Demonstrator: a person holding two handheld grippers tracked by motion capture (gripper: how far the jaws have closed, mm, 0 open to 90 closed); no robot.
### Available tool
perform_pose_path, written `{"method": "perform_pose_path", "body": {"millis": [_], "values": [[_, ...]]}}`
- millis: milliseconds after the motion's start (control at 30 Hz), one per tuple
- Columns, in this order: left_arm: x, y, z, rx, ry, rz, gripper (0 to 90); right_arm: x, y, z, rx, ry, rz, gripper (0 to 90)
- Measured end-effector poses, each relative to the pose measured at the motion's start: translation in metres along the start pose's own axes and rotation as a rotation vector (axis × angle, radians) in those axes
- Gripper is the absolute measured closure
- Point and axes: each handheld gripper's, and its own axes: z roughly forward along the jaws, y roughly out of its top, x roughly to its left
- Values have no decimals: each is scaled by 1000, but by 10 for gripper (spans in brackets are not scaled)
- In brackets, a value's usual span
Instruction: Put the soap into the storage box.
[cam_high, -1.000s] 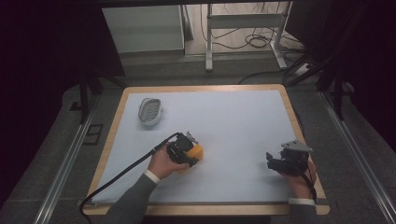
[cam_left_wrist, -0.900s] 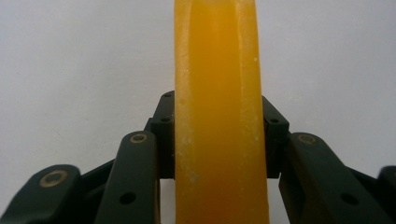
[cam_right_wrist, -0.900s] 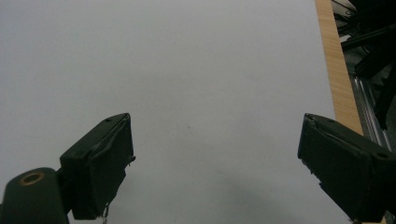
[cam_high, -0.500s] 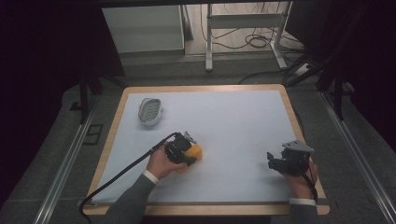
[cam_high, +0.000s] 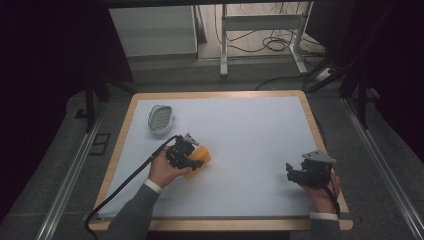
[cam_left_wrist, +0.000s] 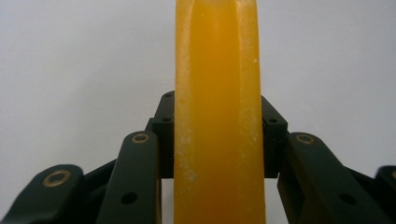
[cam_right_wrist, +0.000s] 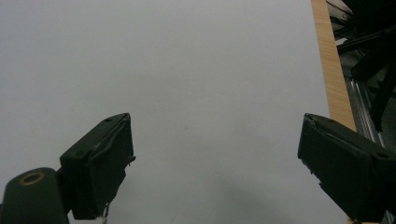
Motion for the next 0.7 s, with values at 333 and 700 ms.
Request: {"method": "perform_pose_path", "body": {"millis": [333,700], "values": [[19,1,-19,-43,10,-46,610,-2,2,-3,-12,25,16,106],[42,3,-34,-77,59,-93,610,-4,1,-4,-5,23,18,106]]}}
